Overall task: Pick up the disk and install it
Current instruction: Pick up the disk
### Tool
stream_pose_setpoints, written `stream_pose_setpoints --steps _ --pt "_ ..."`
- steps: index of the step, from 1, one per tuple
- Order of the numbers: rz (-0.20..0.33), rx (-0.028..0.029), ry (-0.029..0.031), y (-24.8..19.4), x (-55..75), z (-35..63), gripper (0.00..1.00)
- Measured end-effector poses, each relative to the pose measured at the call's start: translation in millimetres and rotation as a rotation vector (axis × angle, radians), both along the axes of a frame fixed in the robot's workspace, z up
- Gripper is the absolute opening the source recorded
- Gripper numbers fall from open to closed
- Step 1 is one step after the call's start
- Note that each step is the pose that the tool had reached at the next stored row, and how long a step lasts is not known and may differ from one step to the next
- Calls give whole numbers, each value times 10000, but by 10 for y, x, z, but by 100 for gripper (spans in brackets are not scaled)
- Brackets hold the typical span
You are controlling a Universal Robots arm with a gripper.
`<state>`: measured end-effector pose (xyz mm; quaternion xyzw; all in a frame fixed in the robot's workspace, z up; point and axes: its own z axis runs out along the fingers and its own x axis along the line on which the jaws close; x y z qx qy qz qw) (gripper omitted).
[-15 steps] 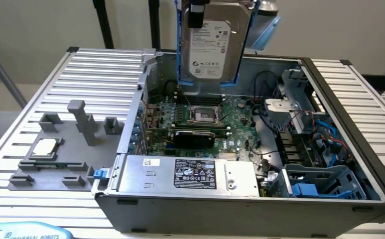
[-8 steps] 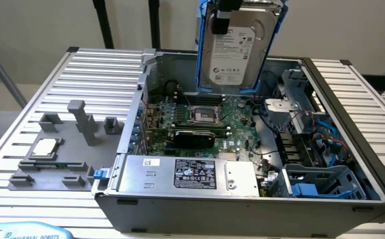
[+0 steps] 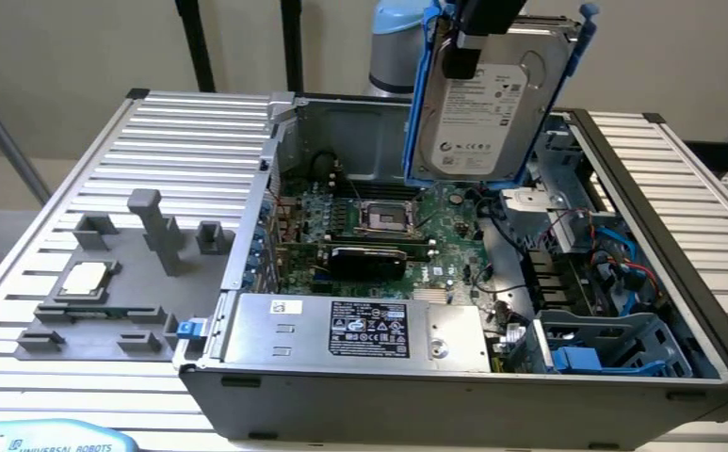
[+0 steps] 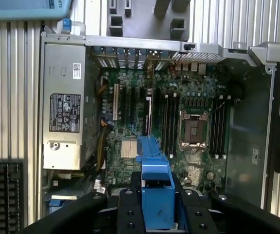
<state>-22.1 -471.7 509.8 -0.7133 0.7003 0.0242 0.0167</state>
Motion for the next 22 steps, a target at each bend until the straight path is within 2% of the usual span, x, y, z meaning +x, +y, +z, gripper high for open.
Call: stream_pose_setpoints --steps 6,22 --pt "-1 0 0 -153 189 0 33" --pt "-1 0 0 -643 530 -5 33"
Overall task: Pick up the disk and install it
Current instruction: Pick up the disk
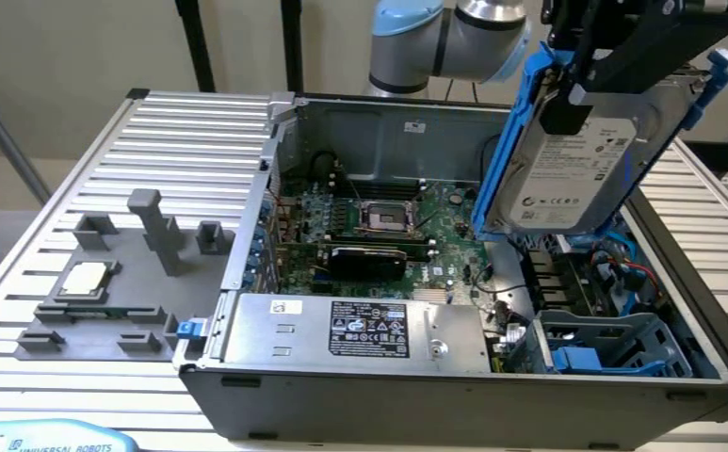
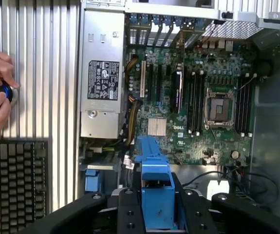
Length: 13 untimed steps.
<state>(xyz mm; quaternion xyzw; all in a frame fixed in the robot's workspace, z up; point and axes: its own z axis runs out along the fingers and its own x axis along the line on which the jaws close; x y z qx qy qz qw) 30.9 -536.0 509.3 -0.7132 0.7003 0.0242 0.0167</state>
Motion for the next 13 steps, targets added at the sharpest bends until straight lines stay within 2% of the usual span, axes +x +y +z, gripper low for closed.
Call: stream_pose_setpoints --steps 13 --pt "0 -2 0 -390 294 -4 33"
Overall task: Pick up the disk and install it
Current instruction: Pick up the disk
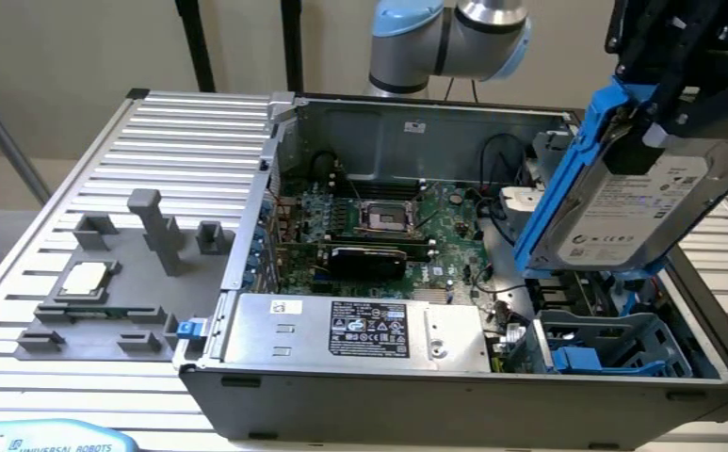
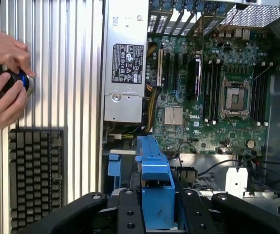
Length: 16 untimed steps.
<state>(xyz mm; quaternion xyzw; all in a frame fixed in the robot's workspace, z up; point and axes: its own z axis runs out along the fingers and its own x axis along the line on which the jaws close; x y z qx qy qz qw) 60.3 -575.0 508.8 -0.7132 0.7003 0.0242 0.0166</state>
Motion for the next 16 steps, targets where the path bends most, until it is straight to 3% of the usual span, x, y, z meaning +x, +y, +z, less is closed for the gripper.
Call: stream_pose_setpoints --steps 5,8,12,16 --pt "1 0 0 -109 195 -22 33" --pt "0 2 0 -170 350 -86 33" --pt "1 1 0 -198 463 -158 33" --pt "-28 0 3 -206 497 -213 33"
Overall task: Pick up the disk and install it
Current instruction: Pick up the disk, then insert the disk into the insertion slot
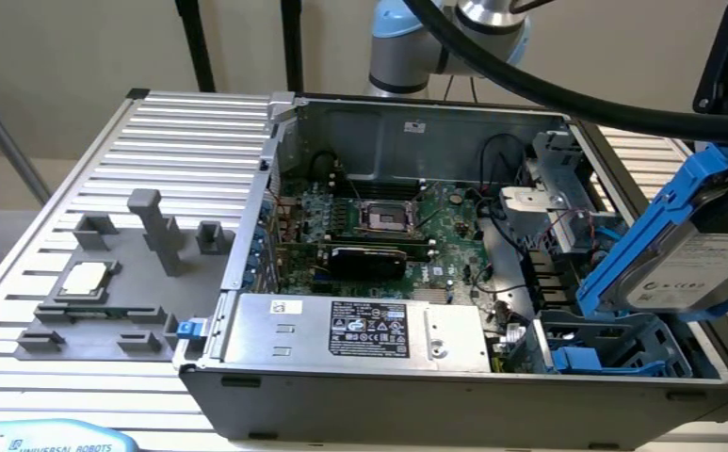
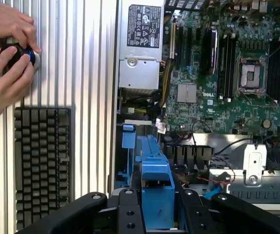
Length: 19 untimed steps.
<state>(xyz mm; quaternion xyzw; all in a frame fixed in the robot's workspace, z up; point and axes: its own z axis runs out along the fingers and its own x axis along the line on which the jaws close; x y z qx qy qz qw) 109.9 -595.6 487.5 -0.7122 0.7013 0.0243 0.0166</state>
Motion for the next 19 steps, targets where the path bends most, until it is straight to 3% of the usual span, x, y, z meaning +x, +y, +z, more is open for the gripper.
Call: stream_pose_setpoints --steps 13,19 --pt "-3 1 1 0 1 -3 33" --pt "-2 -30 1 3 -29 -76 33"
